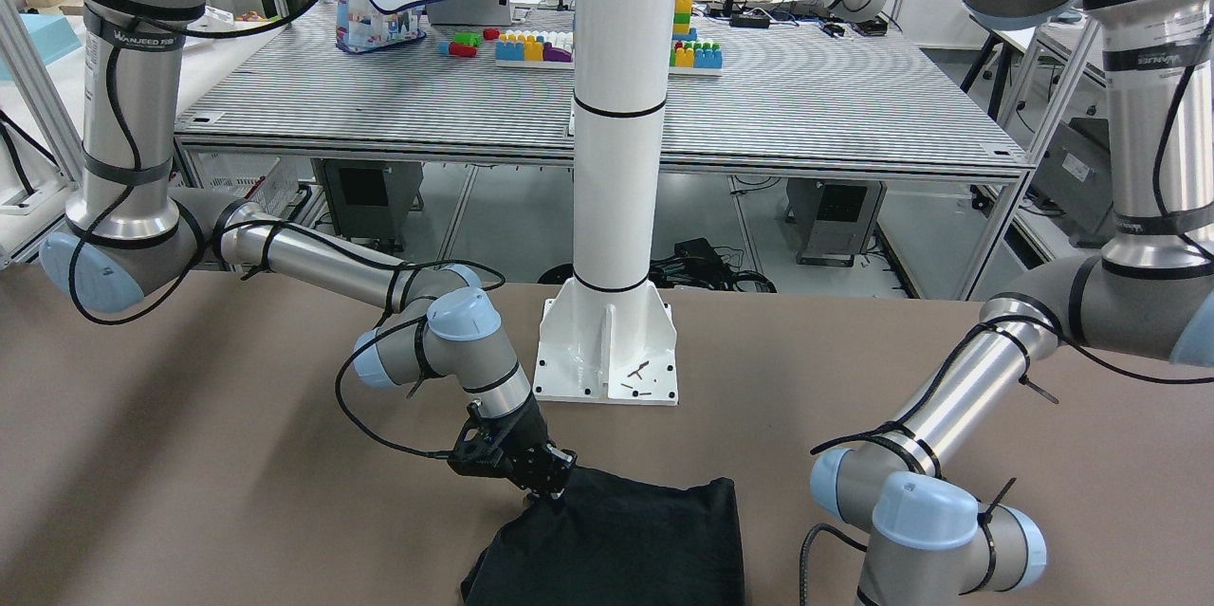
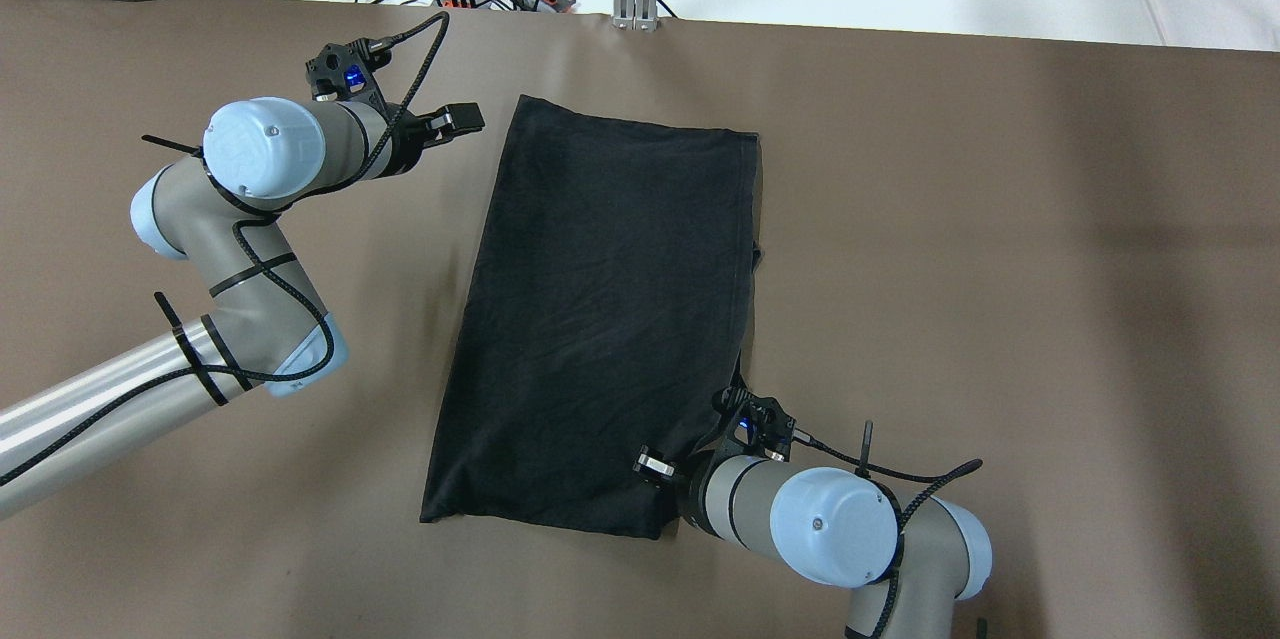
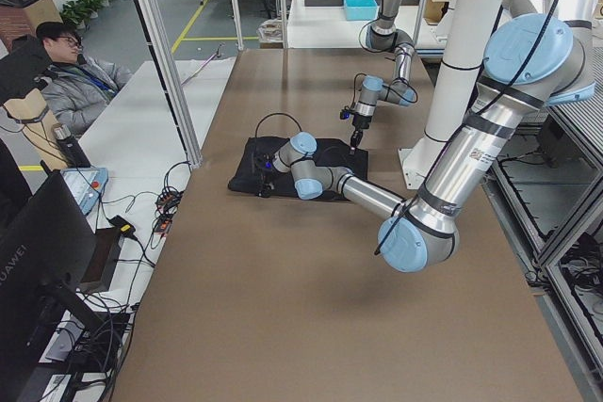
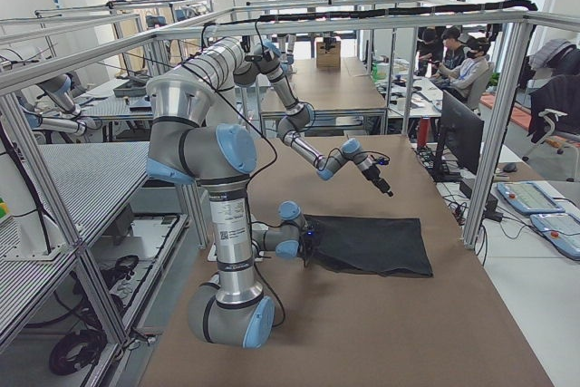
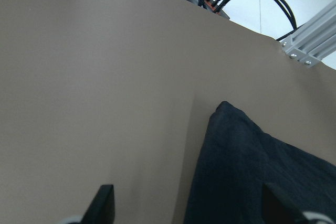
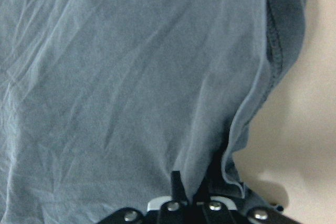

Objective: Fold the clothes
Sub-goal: 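Move the left gripper to the bundle's other near corner and grasp it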

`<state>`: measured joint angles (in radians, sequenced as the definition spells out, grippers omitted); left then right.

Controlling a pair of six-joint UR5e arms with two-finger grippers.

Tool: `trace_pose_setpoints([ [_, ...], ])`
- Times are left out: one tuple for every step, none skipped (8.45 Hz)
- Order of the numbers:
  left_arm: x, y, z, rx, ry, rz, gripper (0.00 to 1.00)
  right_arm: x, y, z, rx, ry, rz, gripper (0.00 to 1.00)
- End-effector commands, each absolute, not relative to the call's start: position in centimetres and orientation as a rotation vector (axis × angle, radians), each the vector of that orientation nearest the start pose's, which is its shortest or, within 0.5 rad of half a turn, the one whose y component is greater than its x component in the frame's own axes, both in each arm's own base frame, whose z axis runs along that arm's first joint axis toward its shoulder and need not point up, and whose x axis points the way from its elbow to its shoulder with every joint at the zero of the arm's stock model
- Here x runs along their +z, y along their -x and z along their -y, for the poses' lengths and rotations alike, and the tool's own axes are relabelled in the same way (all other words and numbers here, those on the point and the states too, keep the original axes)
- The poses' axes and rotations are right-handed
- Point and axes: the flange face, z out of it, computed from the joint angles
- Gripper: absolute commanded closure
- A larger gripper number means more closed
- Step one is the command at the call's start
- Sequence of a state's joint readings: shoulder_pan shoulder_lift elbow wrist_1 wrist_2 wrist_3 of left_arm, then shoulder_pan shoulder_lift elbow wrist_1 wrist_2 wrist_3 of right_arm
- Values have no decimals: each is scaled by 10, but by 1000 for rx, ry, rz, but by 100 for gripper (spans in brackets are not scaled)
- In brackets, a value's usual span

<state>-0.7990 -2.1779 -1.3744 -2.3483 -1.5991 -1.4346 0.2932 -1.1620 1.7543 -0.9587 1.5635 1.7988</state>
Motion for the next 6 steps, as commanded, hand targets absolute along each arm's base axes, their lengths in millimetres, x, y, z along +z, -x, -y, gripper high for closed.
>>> trace_pose_setpoints([
  [261, -411, 588, -634, -347, -1234, 0, 259, 540, 303, 448, -47, 1257, 100],
  [256, -409, 566, -638, -319, -1240, 0, 258, 529, 299, 447, -47, 1266, 100],
  [272, -407, 530, -617, -296, -1231, 0, 259, 527, 297, 445, -45, 1266, 100],
  [287, -389, 498, -604, -291, -1234, 0, 260, 529, 296, 444, -44, 1263, 100],
  [295, -385, 456, -607, -246, -1256, 0, 259, 528, 296, 443, -44, 1266, 100],
  [289, -384, 429, -653, -193, -1294, 0, 260, 528, 296, 444, -46, 1265, 100],
])
